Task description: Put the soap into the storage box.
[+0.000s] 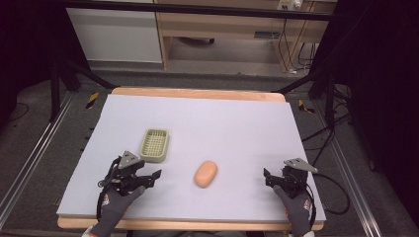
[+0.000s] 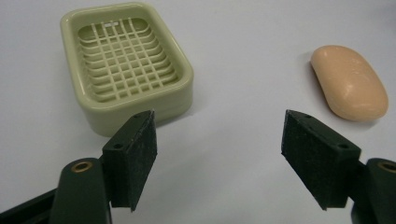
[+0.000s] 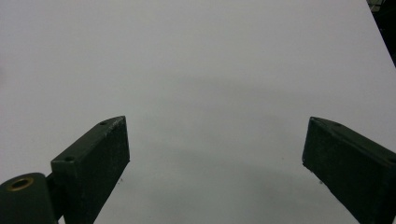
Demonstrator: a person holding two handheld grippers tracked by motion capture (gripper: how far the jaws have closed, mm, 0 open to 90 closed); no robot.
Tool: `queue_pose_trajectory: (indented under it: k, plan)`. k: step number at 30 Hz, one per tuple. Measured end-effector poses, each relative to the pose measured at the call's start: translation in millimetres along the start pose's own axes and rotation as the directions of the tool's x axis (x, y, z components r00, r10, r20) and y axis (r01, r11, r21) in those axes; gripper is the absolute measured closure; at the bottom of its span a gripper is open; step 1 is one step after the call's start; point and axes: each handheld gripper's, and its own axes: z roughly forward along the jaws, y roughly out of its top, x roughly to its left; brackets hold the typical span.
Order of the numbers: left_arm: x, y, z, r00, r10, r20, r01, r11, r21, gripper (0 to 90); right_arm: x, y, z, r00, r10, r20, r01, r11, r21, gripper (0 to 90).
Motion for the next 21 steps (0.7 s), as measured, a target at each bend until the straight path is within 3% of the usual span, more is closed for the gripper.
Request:
queue_pose_trajectory:
  k: [10,21]
  plan:
    - [-19.0,8.1,8.8,0.9987,0.041,0.030,-0.042,0.9990,0.018,25.6,1.0,0.2,0.6,1.0000,0.001,0.001,-0.001,1.000,0.004,7.6]
    - [-31.4,15.1,13.0,0.9973,0.056,0.048,-0.057,0.9983,0.011,25.4,1.7,0.1,1.9,0.9999,-0.011,0.005,0.011,1.000,0.012,7.5]
